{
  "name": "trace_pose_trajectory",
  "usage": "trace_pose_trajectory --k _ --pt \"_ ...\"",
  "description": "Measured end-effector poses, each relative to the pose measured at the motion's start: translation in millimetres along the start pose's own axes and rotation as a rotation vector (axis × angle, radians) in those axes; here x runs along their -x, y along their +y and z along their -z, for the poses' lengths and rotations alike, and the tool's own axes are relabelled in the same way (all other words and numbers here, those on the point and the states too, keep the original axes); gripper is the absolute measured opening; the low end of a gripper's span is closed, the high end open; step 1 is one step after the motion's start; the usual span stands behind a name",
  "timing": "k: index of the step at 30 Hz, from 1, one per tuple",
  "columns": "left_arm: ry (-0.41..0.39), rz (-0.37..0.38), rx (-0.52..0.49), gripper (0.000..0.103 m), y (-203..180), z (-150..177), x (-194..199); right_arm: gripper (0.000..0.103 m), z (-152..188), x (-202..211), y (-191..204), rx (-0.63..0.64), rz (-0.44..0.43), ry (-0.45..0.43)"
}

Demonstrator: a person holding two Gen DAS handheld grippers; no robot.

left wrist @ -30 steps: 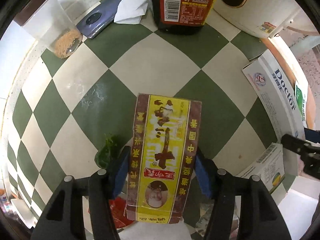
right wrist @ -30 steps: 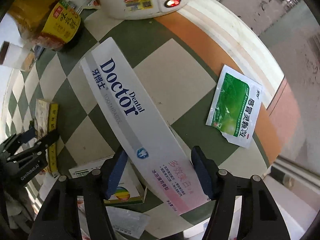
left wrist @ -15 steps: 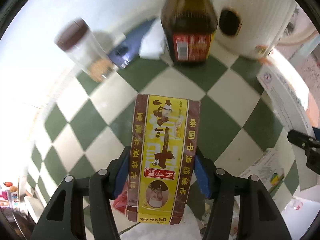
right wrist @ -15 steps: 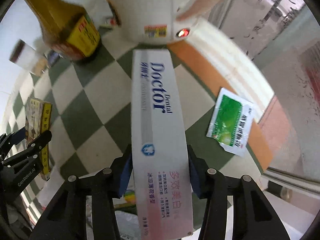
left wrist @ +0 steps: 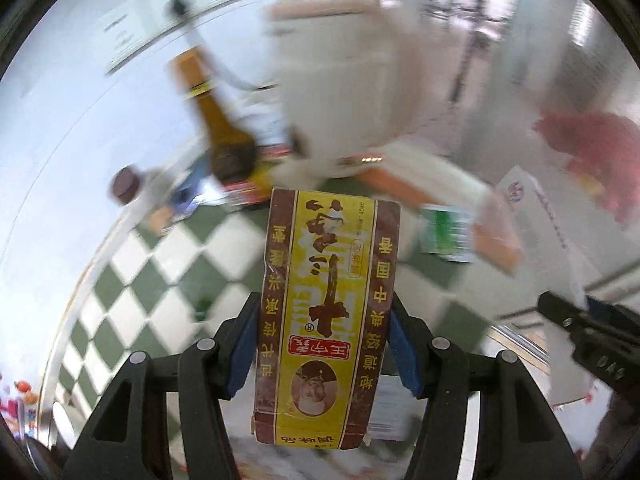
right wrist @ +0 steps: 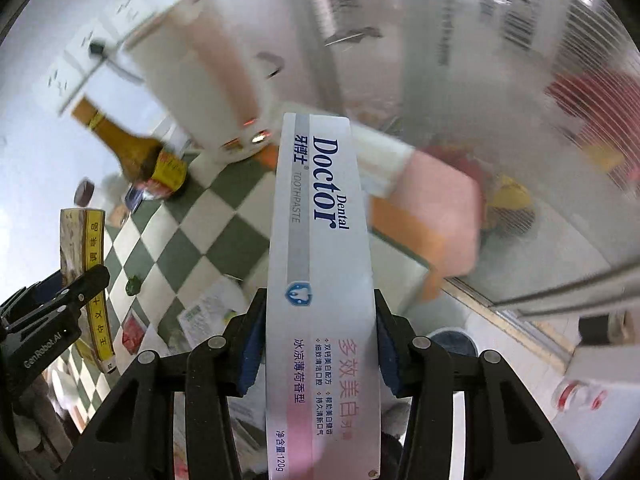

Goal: Collect trash
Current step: 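Carry both boxes to the white bin and open both tools to drop them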

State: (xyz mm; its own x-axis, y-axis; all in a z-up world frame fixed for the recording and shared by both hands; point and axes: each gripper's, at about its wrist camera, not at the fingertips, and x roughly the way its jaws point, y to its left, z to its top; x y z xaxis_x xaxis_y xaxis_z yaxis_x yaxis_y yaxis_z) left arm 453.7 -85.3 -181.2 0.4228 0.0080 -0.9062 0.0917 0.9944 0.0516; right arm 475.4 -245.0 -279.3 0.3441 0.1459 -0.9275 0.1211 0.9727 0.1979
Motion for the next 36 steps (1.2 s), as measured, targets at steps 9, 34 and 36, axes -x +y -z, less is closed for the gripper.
trace_pose_trajectory --k 9,34,36 --pt "0.121 0.237 -0.286 0.056 -198 31 -38 0.05 100 19 -190 -0.336 0.124 0.027" --pt "0.732 0.186 -0.348 0.1 -405 269 -548 0.07 361 -429 -457 -0.749 -0.083 0.479" --pt "0.718 0.168 -0.347 0.1 -405 269 -538 0.086 358 -431 -457 -0.743 -0.069 0.469"
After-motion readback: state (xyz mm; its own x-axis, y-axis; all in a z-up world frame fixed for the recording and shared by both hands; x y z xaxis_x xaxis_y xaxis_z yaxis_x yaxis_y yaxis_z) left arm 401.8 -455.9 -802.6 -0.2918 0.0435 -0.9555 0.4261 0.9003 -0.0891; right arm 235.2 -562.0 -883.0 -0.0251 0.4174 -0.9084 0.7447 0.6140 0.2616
